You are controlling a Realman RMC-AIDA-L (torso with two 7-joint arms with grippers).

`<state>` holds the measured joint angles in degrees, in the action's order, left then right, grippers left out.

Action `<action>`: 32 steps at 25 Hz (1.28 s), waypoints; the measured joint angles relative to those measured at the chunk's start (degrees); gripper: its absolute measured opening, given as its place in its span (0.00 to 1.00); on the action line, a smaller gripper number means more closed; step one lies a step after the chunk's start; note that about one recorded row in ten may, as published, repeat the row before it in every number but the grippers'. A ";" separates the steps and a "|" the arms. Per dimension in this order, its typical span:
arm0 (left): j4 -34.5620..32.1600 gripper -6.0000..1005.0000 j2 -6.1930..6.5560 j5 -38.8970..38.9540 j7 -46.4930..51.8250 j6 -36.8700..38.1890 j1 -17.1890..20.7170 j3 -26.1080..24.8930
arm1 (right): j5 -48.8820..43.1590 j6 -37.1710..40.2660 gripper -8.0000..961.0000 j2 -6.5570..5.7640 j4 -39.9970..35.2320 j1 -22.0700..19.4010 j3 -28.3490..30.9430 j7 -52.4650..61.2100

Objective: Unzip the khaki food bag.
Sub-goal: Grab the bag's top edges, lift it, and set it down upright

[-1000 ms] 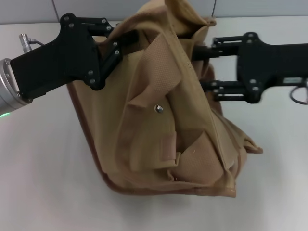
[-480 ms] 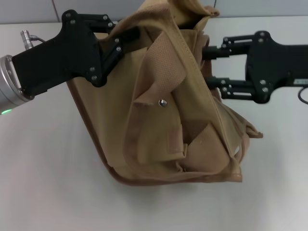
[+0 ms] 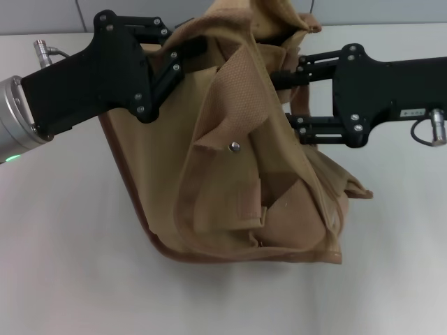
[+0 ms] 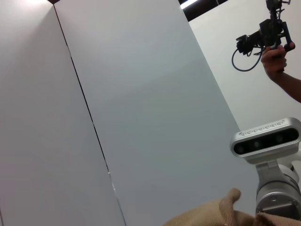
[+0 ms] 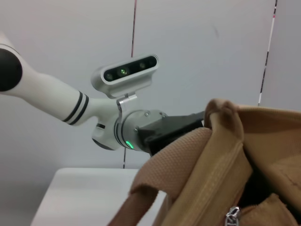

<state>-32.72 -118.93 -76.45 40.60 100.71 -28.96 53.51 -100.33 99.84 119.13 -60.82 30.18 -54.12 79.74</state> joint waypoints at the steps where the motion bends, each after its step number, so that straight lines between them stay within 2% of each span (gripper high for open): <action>1: 0.01 0.07 0.01 0.00 0.00 0.00 -0.12 0.00 | -0.04 -1.29 0.57 0.01 0.02 0.10 -0.22 -0.01; 11: 0.02 0.08 -0.04 0.52 0.00 0.00 -0.43 0.01 | -0.65 -3.77 0.54 -0.04 2.73 2.82 -2.67 0.21; 21: 0.03 0.08 -0.07 0.64 0.00 0.00 -0.50 0.01 | -1.56 -6.85 0.43 -0.04 3.87 4.33 -4.88 2.64; 26: 0.03 0.08 -0.07 0.64 0.00 0.06 -0.56 0.01 | -1.49 -8.19 0.30 0.11 4.11 4.66 -6.57 3.60; 32: 0.02 0.08 -0.08 0.72 0.00 0.06 -0.62 0.01 | -1.38 -8.34 0.31 0.14 4.17 5.39 -7.70 5.44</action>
<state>-32.69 -119.00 -75.73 40.60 100.77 -29.58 53.52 -101.71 91.50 119.27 -56.66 35.57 -61.82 85.18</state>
